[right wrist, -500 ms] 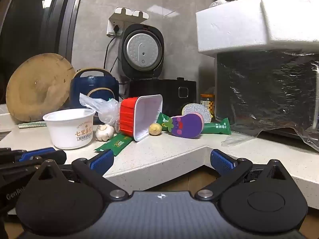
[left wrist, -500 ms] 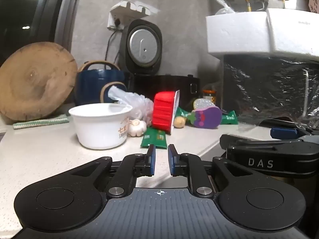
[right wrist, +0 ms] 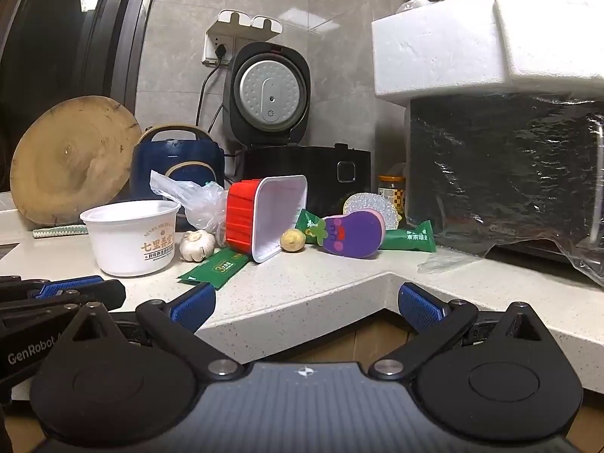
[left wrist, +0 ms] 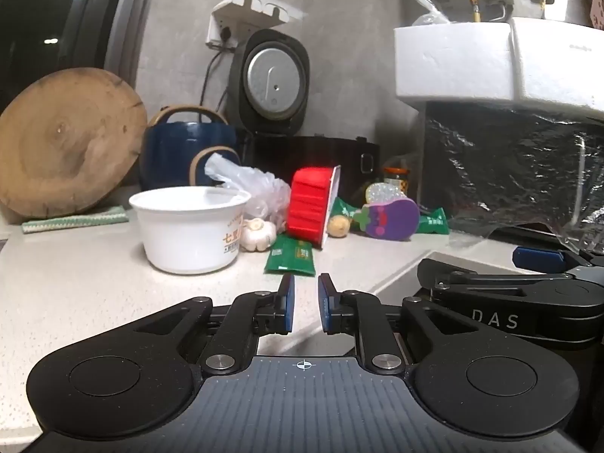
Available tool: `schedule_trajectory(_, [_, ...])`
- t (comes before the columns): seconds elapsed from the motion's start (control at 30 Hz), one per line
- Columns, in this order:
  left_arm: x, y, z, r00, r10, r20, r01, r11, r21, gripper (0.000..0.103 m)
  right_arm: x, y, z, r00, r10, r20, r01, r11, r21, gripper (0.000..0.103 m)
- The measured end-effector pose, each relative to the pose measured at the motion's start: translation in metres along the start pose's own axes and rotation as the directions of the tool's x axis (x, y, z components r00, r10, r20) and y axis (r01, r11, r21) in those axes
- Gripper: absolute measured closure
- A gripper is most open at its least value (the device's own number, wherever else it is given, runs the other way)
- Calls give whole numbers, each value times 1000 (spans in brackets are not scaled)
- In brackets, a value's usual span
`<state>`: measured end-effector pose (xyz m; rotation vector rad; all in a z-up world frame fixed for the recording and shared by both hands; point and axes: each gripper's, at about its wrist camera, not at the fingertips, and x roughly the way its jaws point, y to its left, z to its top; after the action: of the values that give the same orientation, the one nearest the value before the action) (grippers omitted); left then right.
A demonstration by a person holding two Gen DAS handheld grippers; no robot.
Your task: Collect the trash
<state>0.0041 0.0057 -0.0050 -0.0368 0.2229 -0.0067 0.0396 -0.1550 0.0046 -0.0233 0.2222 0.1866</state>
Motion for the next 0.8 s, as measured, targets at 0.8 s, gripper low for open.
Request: schedule_trajectory(0.8, [-3,-4,0,1000,-20,-7,20,1000,5,86,-3,-2,0,1000,-17,-3,17,1000,4,0])
